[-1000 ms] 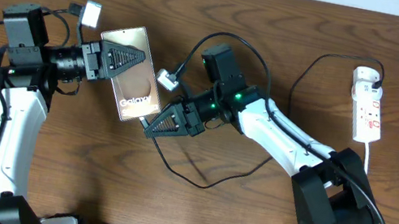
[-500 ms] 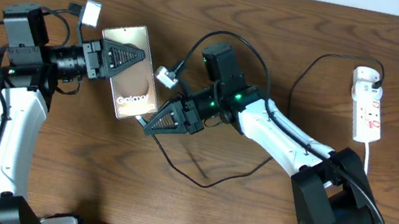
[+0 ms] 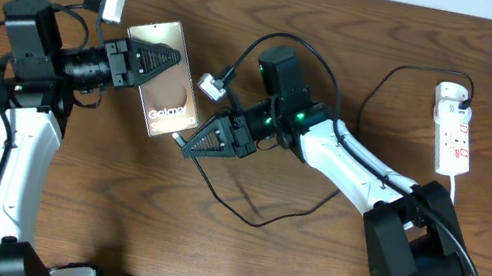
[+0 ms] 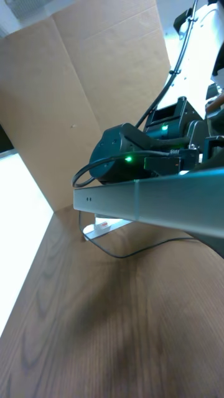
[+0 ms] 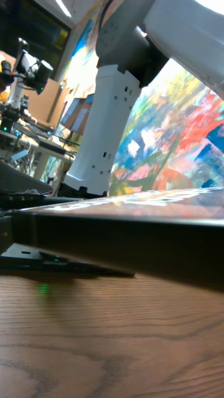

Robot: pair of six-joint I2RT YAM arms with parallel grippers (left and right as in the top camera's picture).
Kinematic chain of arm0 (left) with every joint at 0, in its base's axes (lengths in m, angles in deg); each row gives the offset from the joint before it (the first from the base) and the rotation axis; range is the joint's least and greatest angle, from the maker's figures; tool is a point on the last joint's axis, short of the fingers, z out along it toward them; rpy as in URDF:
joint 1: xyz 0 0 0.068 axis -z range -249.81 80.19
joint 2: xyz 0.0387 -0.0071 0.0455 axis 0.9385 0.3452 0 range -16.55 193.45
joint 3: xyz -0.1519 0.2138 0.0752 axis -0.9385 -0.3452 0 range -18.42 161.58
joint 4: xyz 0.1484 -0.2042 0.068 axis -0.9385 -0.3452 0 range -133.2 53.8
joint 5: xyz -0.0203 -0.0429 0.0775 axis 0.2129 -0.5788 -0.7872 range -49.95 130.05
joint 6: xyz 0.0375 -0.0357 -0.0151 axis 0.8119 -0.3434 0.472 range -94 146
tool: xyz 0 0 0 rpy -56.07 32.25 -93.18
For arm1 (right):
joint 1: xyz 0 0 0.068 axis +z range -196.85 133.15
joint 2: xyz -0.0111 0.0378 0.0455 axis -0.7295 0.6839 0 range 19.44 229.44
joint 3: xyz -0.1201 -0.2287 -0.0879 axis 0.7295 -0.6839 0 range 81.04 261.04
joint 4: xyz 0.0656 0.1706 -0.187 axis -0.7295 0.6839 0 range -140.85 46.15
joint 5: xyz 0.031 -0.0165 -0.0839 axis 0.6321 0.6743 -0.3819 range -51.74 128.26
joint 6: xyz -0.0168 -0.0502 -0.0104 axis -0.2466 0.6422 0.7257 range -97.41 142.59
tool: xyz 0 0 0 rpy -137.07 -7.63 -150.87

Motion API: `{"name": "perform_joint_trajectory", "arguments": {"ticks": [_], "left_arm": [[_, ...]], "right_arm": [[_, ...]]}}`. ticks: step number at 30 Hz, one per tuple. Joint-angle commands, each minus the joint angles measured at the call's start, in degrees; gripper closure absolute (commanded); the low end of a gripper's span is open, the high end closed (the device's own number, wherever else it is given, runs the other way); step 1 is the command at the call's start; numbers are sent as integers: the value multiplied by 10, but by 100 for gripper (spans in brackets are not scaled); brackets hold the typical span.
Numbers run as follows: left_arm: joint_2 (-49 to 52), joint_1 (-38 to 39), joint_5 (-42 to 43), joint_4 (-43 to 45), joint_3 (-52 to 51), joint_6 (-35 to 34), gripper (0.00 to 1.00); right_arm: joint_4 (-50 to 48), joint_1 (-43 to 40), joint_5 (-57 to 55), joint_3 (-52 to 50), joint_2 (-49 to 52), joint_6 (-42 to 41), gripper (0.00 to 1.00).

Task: Plug charger to phone and switch on socket

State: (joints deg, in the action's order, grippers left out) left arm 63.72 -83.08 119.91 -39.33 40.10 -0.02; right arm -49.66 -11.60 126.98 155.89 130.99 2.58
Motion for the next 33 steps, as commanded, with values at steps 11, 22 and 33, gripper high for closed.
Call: {"name": "perform_joint_trajectory", "arguments": {"ticks": [11, 22, 33], "left_arm": [[-2, 2, -19, 36, 6, -18, 92], [-2, -52, -25, 191, 6, -165, 93], [-10, -102, 42, 348, 6, -341, 93]], "right_arm": [[-3, -16, 8, 9, -10, -3, 99], [1, -52, -3, 8, -10, -26, 99], [36, -87, -211, 9, -10, -93, 99]]}}
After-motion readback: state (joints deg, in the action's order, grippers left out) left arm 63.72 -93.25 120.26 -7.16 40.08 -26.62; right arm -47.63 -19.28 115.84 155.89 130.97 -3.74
